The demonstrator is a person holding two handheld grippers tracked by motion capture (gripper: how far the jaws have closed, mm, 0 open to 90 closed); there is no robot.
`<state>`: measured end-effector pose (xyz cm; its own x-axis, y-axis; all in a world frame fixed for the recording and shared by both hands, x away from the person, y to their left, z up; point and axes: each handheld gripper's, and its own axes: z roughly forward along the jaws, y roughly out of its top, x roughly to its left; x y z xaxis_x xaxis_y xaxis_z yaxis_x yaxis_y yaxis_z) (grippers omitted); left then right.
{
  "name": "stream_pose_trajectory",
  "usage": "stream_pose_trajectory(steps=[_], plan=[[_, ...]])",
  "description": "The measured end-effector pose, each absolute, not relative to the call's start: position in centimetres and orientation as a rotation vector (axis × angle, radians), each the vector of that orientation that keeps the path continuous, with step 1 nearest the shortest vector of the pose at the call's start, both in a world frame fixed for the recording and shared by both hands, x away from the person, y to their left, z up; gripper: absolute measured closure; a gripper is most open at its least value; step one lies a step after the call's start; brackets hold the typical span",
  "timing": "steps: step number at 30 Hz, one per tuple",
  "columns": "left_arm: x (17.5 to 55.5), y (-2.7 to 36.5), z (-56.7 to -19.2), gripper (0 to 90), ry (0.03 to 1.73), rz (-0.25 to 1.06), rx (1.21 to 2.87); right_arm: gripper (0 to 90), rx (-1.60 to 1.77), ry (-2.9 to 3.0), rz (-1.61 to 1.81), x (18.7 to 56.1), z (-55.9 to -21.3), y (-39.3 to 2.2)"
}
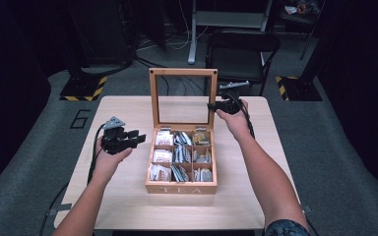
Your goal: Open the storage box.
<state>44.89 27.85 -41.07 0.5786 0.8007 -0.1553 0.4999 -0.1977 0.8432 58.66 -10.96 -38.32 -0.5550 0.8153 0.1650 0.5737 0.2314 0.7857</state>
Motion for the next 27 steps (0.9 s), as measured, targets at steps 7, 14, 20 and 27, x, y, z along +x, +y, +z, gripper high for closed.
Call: stream_pose_trajectory(steps=[7, 14, 20, 27], plan=[[44.1, 27.8, -42.0, 56.7, 1.065, 0.378, 1.844, 64.0, 1.281, 2.224, 1.203, 58.5, -38.2, -10.8], [43.5, 28.2, -42.7, 54.7, 1.078, 0.357, 1.840, 56.6, 1.261, 2.203, 1.190, 58.0, -37.9, -10.8], [43.2, 28.2, -42.9, 54.0, 1.087, 0.355, 1.818, 53.0, 1.233, 2.184, 1.188, 57.1, -37.1, -11.6], [42.9, 28.0, -43.1, 51.4, 1.075, 0.365, 1.845, 46.7, 1.182, 2.167, 1.188, 55.2, -36.3, -12.4]])
